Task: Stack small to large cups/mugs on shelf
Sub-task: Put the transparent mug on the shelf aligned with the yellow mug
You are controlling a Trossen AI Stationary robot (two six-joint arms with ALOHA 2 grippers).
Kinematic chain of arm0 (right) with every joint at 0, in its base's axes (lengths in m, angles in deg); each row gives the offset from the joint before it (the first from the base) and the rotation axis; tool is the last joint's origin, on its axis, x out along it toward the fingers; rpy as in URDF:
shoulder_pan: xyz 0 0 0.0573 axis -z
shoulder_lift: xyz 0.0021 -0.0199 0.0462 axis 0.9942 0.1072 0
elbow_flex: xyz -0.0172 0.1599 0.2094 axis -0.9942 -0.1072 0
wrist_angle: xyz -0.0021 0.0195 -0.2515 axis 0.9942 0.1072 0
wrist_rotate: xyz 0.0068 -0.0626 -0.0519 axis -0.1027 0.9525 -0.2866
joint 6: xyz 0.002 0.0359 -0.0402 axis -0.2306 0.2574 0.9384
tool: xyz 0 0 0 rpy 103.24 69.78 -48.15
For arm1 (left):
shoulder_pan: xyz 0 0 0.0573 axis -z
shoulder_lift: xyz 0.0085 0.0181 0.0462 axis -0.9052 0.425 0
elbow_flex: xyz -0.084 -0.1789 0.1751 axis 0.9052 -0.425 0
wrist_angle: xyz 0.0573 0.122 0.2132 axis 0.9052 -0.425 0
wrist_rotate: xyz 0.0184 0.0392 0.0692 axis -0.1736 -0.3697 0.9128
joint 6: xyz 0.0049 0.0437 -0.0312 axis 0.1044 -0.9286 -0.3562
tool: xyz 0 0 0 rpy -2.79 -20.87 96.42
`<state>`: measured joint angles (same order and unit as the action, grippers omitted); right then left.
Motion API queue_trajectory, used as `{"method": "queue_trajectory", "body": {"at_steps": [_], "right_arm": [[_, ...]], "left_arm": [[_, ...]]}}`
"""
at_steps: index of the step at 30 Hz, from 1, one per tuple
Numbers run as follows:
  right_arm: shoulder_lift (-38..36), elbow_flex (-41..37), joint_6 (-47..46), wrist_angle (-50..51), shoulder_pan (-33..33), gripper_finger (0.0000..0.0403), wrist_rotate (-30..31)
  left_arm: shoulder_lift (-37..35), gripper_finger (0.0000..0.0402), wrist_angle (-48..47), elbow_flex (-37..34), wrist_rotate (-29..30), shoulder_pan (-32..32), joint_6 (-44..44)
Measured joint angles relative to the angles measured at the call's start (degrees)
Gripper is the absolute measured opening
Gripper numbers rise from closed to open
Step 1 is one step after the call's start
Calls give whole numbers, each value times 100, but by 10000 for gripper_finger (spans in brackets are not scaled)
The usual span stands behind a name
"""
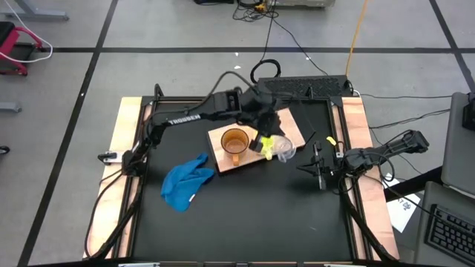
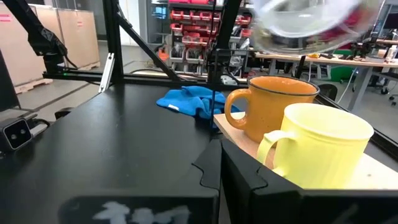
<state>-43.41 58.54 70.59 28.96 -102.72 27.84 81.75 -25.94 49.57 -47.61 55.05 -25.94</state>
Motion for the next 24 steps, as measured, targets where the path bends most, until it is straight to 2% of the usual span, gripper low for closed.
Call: {"method": "queue_trajectory", "body": {"at_steps": [8, 11, 15, 24], "right_arm": [[-2, 0, -20, 23, 0, 0, 0], [0, 0, -17, 23, 0, 0, 0], [1, 0, -9, 23, 0, 0, -2], [0, 0, -56, 74, 0, 0, -2]], "left_arm": [[3, 0, -134, -17, -836, -43, 98], [17, 0, -530, -17, -915, 84, 112], [222, 0, -1065, -24, -785, 373, 73], [822, 0, -1166, -24, 113, 1125, 305]]}}
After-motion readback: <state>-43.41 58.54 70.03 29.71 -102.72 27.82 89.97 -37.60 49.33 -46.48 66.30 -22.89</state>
